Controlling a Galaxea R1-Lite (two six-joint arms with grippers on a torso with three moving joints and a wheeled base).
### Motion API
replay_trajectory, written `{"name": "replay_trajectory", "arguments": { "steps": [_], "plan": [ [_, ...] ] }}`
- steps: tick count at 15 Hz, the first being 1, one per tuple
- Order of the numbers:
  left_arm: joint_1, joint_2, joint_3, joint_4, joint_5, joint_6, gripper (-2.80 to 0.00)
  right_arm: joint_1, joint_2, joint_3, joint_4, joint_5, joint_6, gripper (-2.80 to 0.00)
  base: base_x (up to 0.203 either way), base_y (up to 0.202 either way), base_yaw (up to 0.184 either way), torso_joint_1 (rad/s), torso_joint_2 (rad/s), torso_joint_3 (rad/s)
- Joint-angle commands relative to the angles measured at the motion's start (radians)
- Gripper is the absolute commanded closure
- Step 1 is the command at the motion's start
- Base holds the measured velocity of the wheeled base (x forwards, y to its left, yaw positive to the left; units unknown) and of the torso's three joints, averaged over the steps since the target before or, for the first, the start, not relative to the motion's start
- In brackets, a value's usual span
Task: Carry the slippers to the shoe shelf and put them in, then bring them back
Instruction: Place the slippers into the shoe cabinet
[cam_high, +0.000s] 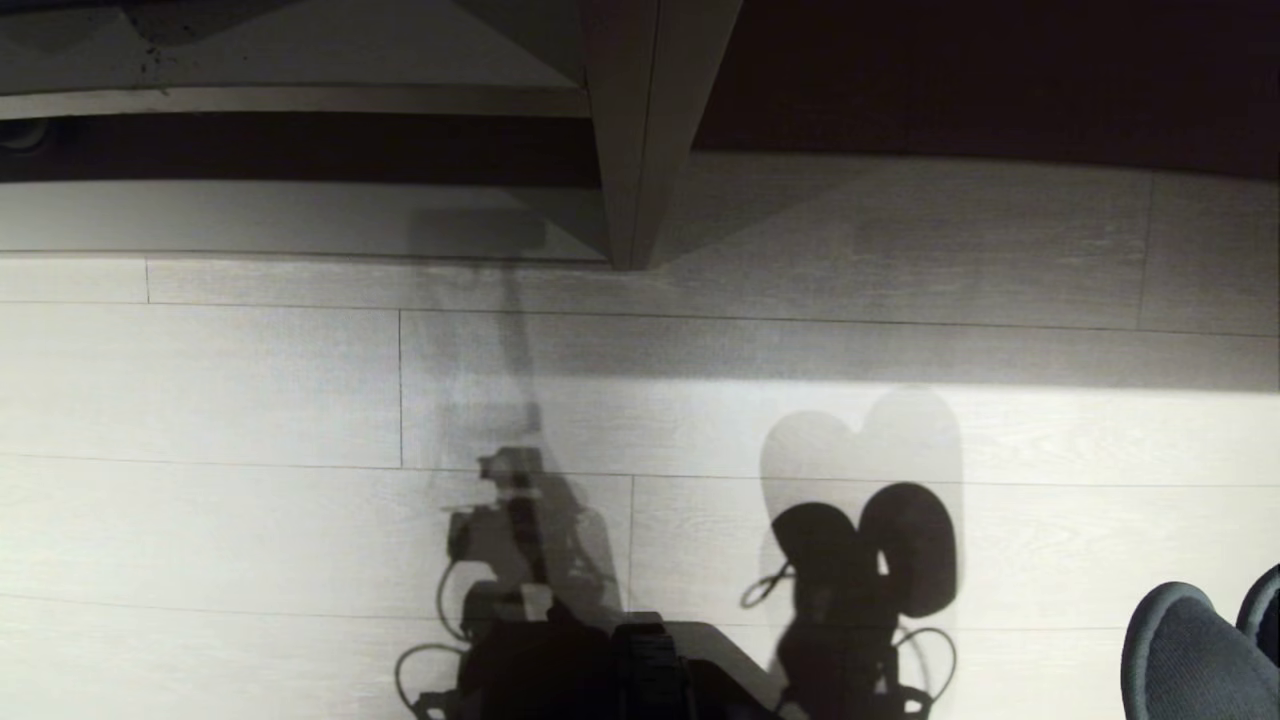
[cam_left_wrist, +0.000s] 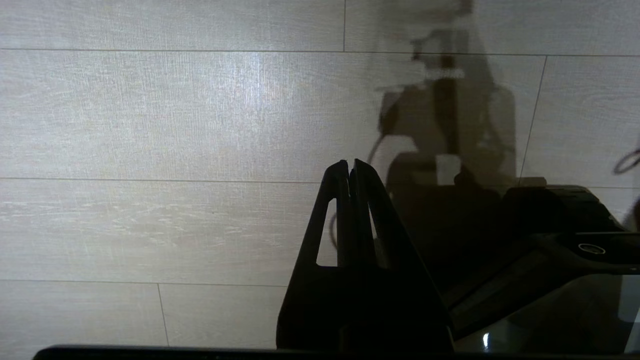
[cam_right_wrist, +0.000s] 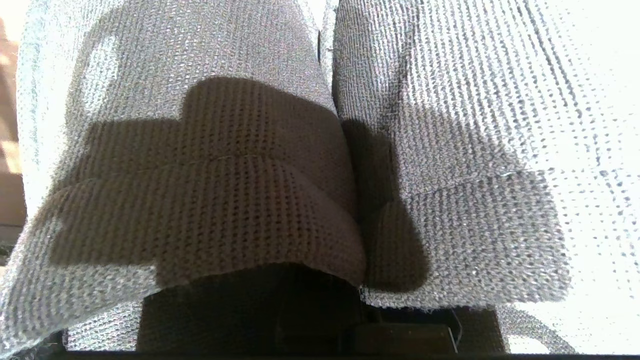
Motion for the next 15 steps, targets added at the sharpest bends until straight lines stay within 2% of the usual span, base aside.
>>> {"name": "replay_trajectory", "arguments": {
  "steps": [1, 3, 15],
  "plan": [
    [0.0, 0.0, -0.001, 0.0, 0.0, 0.0, 0.0, 0.001, -0.004, 0.0, 0.004, 0.0, 0.005, 0.0, 0.0, 0.0, 0.0, 0.0, 0.0, 0.0],
    [0.0, 0.0, 0.0, 0.0, 0.0, 0.0, 0.0, 0.0, -0.003, 0.0, 0.004, 0.0, 0.028, 0.0, 0.0, 0.0, 0.0, 0.0, 0.0, 0.0],
    [0.0, 0.0, 0.0, 0.0, 0.0, 0.001, 0.0, 0.001, -0.004, 0.0, 0.004, 0.0, 0.03, 0.0, 0.0, 0.0, 0.0, 0.0, 0.0, 0.0]
  ]
}}
